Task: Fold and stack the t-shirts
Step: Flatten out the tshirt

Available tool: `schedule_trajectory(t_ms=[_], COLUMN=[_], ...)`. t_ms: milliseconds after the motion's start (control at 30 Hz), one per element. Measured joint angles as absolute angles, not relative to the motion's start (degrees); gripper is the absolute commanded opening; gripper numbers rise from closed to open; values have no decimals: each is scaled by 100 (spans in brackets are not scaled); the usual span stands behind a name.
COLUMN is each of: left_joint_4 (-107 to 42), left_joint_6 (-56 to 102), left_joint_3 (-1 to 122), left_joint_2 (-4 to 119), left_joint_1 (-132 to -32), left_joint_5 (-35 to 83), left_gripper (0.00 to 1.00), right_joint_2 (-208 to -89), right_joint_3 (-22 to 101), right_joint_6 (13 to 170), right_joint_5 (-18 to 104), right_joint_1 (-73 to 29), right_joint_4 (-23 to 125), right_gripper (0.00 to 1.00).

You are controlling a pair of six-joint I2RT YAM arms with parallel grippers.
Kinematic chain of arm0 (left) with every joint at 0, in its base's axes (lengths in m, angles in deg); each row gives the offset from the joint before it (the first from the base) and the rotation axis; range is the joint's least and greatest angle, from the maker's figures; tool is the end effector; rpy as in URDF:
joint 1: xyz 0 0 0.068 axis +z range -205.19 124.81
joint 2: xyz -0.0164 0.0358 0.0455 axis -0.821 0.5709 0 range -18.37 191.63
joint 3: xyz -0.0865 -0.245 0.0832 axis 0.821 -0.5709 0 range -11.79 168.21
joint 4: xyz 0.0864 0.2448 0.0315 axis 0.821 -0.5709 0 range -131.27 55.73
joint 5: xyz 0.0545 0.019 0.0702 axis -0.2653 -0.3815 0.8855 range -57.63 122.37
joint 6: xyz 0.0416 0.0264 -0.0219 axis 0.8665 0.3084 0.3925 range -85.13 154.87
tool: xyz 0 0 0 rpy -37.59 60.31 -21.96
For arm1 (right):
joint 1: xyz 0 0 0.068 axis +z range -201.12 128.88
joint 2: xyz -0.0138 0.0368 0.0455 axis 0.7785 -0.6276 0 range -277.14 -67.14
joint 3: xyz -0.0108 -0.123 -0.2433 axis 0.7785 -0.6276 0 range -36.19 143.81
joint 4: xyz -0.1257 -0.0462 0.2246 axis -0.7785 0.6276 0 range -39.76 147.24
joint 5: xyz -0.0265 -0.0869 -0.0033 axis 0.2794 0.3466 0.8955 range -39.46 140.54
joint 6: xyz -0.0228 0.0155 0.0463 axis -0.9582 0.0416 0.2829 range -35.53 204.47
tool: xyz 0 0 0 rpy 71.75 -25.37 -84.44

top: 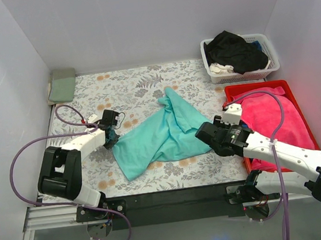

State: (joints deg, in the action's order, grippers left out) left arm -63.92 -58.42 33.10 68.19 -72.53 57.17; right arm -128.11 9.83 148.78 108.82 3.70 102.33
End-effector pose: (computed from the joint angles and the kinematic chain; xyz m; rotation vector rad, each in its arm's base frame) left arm 0.2537 -0.0636 0.1582 -1.6768 1.9952 -0.0265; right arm 0.1286 0.1299 0.2537 0.4049 2.0442 -0.2221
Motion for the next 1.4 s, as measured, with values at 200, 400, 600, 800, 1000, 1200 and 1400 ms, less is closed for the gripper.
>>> schedule_trajectory(t_ms=[200, 400, 600, 800, 1000, 1200, 1400], left_joint_4=[-6689, -7393, -7957, -8259, -8364, -8423, -8525], left_joint_6=[-6078, -6476, -6658, -6682, -6675, -6677, -6677], left_joint_3=[3290, 3296, 3355, 3355, 3355, 3355, 3360], left_joint_2=[6572, 4988, 4332, 4304, 4286, 4249, 4249], left_joint_1=[-7251, -7255, -7255, -7255, -7255, -7255, -7247], left_joint_5=[5743, 6121, 6397, 6399, 6390, 6399, 6460], left_gripper=[0, 0, 0, 0, 0, 0, 0], right_joint_2=[-13137, -14339, -15860, -16942, -17814, -18365, -18516], right_joint_3=[1331, 1956, 3123, 4124, 4734, 4764, 4773], right_joint_6=[14233, 12227, 10275, 9012, 8511, 8446, 8409], right_joint_5=[10841, 10318, 9575, 8699, 7923, 7241, 6878], right_joint_1=[370, 344, 180, 16, -274, -869, -1190], right_joint_4=[9862, 8257, 6835, 5971, 5584, 5608, 5641], right_gripper=[59, 60, 60, 59, 58, 56, 7])
